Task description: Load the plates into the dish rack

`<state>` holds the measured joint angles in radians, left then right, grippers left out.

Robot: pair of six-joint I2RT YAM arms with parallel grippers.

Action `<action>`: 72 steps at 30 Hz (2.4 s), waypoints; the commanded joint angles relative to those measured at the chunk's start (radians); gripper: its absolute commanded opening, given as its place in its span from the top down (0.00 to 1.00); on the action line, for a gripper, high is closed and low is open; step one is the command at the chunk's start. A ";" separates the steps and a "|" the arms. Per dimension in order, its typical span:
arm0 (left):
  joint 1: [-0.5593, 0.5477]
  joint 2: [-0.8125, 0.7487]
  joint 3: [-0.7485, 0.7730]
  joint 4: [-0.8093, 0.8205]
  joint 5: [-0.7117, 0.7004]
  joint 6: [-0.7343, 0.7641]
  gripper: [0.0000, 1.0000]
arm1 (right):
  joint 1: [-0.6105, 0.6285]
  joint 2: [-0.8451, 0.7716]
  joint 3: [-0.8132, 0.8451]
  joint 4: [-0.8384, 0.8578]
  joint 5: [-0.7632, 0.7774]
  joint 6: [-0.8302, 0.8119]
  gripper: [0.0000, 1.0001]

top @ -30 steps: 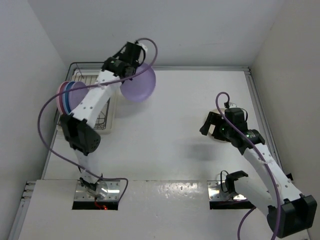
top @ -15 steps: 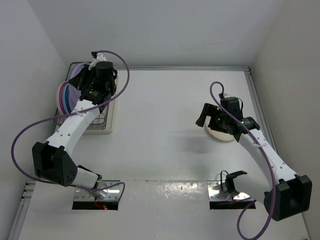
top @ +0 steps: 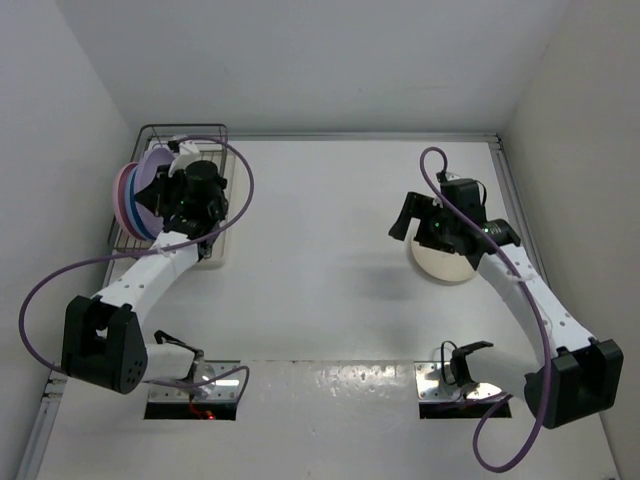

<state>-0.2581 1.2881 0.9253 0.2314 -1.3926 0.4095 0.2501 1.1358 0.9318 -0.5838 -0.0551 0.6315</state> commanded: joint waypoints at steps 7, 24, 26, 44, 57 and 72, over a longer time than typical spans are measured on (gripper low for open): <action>0.039 0.030 -0.083 0.196 -0.013 -0.077 1.00 | -0.003 0.039 0.055 -0.053 0.012 -0.016 0.00; -0.052 0.039 -0.137 0.641 0.027 0.268 1.00 | -0.002 0.052 0.085 -0.065 0.001 -0.006 0.00; -0.043 0.039 -0.137 0.641 0.038 0.269 1.00 | 0.000 0.021 0.056 -0.045 0.001 -0.003 0.00; 0.049 0.062 0.099 0.381 0.070 0.248 1.00 | 0.003 -0.179 -0.160 0.122 0.087 0.002 0.00; -0.010 0.088 -0.176 0.845 0.084 0.585 1.00 | 0.003 -0.242 -0.197 0.130 0.084 0.017 0.00; 0.002 0.178 -0.088 0.084 0.091 -0.002 1.00 | 0.000 -0.338 -0.240 0.073 0.132 0.025 0.00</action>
<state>-0.3042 1.5150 0.7071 0.9527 -1.2999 1.0229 0.2508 0.8062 0.7052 -0.5114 0.0551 0.6518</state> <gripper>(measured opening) 0.009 0.995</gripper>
